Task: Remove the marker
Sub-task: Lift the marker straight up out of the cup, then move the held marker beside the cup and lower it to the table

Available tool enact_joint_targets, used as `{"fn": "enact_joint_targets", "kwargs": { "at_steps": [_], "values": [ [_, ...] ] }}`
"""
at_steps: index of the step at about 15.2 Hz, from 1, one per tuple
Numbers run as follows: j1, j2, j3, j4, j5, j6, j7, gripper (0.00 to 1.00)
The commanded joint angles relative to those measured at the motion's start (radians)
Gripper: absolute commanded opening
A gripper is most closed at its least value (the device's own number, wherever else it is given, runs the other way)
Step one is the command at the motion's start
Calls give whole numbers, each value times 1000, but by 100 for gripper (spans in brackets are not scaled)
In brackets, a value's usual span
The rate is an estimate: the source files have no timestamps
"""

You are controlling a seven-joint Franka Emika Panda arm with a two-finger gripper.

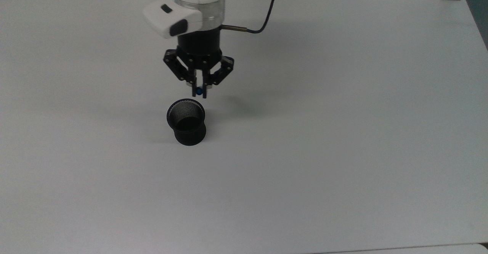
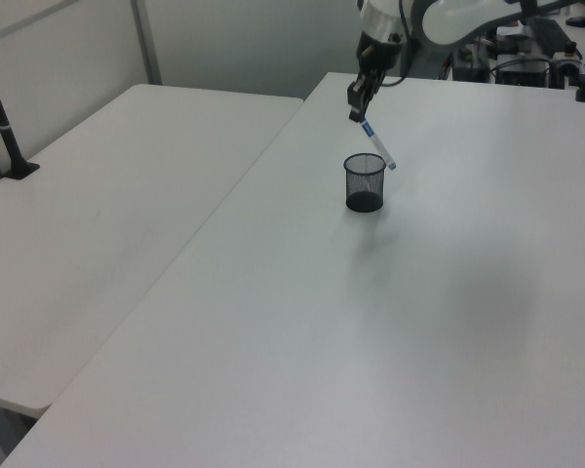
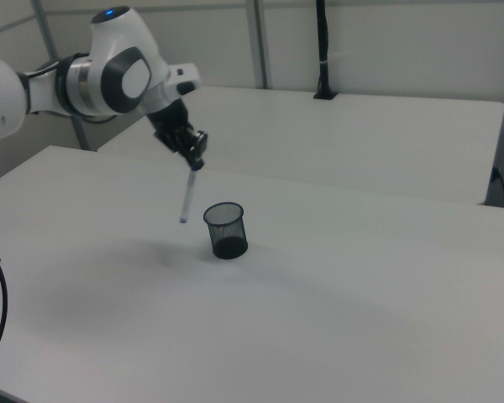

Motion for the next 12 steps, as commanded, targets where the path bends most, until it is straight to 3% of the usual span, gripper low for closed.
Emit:
{"fn": "enact_joint_targets", "kwargs": {
  "at_steps": [1,8,10,11,12],
  "values": [
    [70,50,-2,-22,-3,-10,22,11],
    [109,152,-2,-17,4,5,117,17],
    [110,166,-2,-19,3,32,117,38],
    [113,168,-2,-19,1,40,117,69],
    [115,169,-2,-19,-6,42,117,89]
  ]
}}
